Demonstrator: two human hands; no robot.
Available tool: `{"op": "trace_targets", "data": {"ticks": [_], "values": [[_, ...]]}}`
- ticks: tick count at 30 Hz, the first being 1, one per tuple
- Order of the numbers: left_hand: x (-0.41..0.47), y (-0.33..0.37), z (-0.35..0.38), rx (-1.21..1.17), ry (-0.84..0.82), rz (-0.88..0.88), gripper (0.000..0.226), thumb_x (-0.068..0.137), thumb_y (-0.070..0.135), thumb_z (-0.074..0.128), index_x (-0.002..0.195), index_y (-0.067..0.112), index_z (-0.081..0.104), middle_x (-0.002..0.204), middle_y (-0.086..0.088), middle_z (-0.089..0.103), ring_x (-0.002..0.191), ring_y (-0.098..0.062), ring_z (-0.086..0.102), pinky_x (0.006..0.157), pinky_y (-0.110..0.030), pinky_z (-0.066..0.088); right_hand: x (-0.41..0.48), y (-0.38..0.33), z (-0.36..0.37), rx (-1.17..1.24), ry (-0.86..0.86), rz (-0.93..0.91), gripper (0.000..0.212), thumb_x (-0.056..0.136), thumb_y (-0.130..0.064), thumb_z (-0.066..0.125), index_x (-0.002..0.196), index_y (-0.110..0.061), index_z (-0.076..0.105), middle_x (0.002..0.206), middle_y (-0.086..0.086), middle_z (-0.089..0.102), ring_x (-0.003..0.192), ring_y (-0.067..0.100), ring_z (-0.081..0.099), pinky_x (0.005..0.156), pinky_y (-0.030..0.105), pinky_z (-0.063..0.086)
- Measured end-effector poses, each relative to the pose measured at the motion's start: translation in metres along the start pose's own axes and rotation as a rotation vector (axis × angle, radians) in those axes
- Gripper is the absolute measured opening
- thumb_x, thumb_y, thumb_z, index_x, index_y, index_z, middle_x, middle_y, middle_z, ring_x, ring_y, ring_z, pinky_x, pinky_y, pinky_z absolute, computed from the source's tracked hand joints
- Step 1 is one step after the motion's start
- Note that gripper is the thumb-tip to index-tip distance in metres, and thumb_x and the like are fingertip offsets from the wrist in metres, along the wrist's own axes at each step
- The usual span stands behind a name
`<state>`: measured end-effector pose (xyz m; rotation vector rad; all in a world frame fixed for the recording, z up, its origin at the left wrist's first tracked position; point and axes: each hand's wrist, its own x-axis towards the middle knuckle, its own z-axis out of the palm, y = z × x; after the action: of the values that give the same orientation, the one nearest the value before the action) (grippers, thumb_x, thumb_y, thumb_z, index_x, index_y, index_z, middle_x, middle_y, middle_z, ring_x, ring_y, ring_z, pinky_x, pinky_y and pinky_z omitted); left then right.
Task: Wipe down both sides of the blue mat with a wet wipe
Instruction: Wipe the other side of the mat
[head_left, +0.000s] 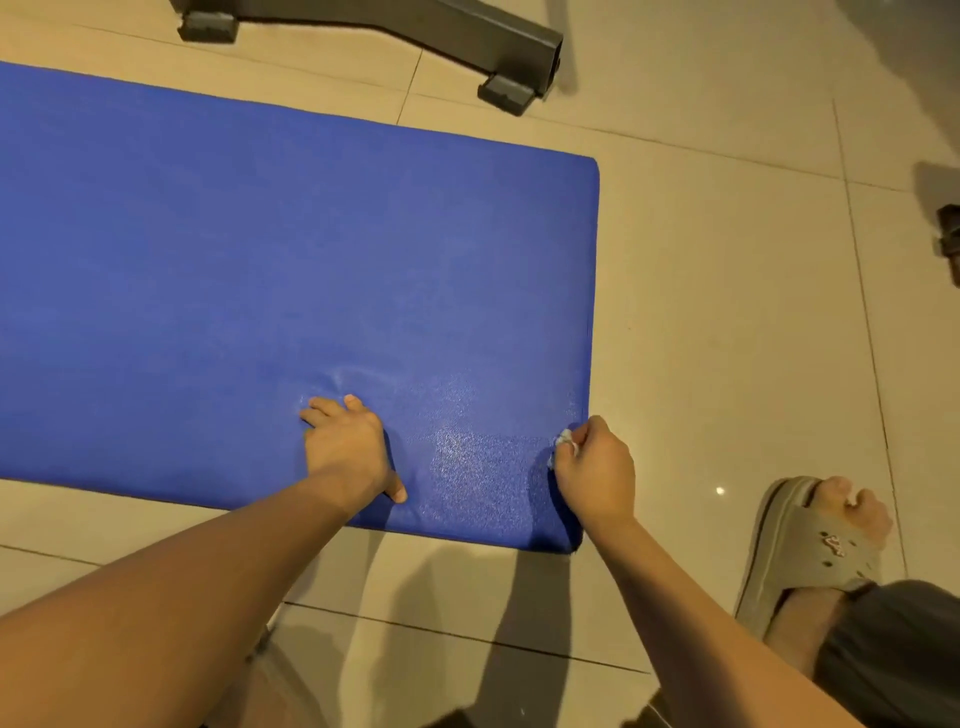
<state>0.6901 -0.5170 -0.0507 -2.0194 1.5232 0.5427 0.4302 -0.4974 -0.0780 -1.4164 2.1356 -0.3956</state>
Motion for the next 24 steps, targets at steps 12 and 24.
{"op": "trace_targets", "data": {"ticks": [12, 24], "values": [[0.002, 0.001, -0.002, 0.033, -0.017, 0.003, 0.157, 0.048, 0.076, 0.085, 0.157, -0.005, 0.006, 0.155, -0.041, 0.017, 0.145, -0.054, 0.022, 0.110, -0.048, 0.042, -0.016, -0.093, 0.078, -0.037, -0.215, -0.282, 0.011, 0.099, -0.020, 0.050, 0.098, -0.010, 0.056, 0.100, 0.011, 0.065, 0.087, 0.035, 0.062, 0.067, 0.040, 0.042], [0.002, 0.003, -0.007, 0.006, -0.029, 0.004, 0.158, 0.043, 0.070, 0.090, 0.155, -0.007, 0.010, 0.153, -0.041, 0.020, 0.143, -0.056, 0.024, 0.107, -0.050, 0.045, 0.012, -0.039, 0.027, -0.055, -0.049, -0.125, 0.013, 0.099, -0.020, 0.051, 0.093, -0.009, 0.056, 0.093, 0.013, 0.068, 0.086, 0.037, 0.063, 0.064, 0.034, 0.035]]}}
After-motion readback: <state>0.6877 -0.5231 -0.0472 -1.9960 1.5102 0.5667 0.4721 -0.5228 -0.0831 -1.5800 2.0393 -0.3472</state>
